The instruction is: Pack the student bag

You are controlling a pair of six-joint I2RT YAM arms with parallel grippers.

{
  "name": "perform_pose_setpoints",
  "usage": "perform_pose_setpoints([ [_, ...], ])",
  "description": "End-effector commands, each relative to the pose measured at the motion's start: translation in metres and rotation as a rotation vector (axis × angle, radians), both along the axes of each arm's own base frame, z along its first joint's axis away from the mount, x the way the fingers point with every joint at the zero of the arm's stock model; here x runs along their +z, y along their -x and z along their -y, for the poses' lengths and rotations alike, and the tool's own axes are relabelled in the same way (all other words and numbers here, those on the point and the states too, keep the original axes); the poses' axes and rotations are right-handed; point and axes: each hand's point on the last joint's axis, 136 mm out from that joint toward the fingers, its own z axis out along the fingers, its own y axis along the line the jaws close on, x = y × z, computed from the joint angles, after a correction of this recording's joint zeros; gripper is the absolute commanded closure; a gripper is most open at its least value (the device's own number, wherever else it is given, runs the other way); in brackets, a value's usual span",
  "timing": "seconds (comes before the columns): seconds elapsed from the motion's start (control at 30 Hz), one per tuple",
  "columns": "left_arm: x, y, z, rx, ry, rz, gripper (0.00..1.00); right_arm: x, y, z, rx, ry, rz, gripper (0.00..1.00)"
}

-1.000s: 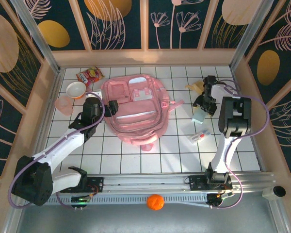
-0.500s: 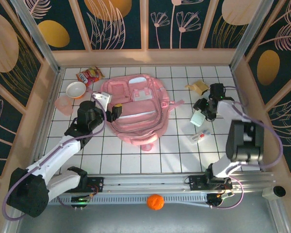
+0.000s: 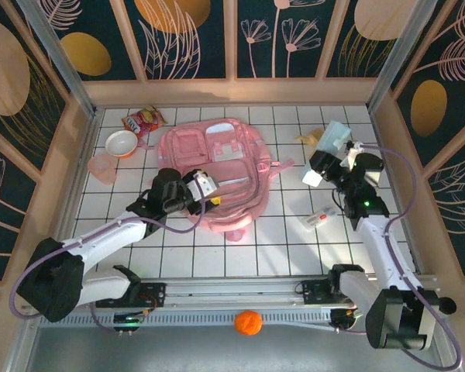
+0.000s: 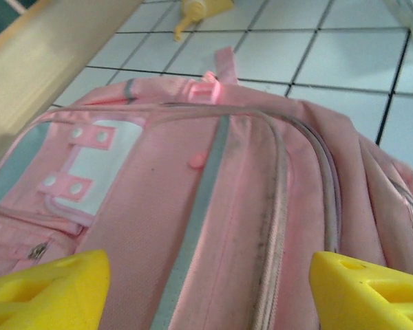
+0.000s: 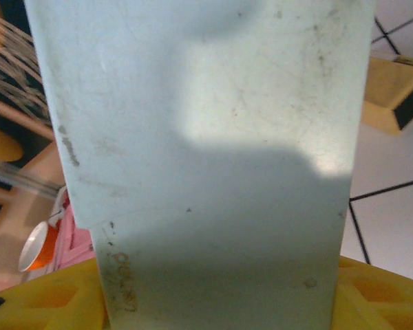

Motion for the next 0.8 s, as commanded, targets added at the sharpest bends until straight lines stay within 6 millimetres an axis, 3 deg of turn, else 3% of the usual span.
perform_pose_setpoints([
  [0.0, -0.002, 0.000, 0.011, -0.111, -0.106, 0.100, 0.22, 0.029, 0.006, -0.017, 0.100, 0.008, 0.170, 0.52],
  [0.2, -0.019, -0.005, 0.015, -0.118, -0.139, 0.096, 0.18, 0.031, 0.008, -0.029, 0.154, 0.012, 0.193, 0.53],
  [0.37, -0.021, -0.050, 0.001, 0.129, -0.155, 0.115, 0.17, 0.035, 0.010, -0.043, 0.208, 0.032, 0.214, 0.54],
  [0.47, -0.029, -0.056, 0.002, 0.138, -0.185, 0.106, 0.17, 0.039, 0.011, -0.047, 0.231, 0.061, 0.235, 0.54],
  [0.53, -0.040, -0.056, 0.004, 0.120, -0.217, 0.082, 0.31, 0.041, 0.012, -0.048, 0.241, 0.082, 0.246, 0.54],
  [0.6, -0.042, -0.054, 0.007, 0.103, -0.214, 0.056, 0.56, 0.042, 0.013, -0.049, 0.248, 0.109, 0.266, 0.55],
  [0.7, -0.015, -0.048, 0.018, 0.091, -0.106, 0.015, 0.88, 0.043, 0.017, -0.050, 0.294, 0.213, 0.295, 0.61],
  [0.77, 0.019, -0.043, 0.023, 0.081, 0.003, 0.024, 1.00, 0.046, 0.024, -0.057, 0.363, 0.302, 0.337, 0.67],
])
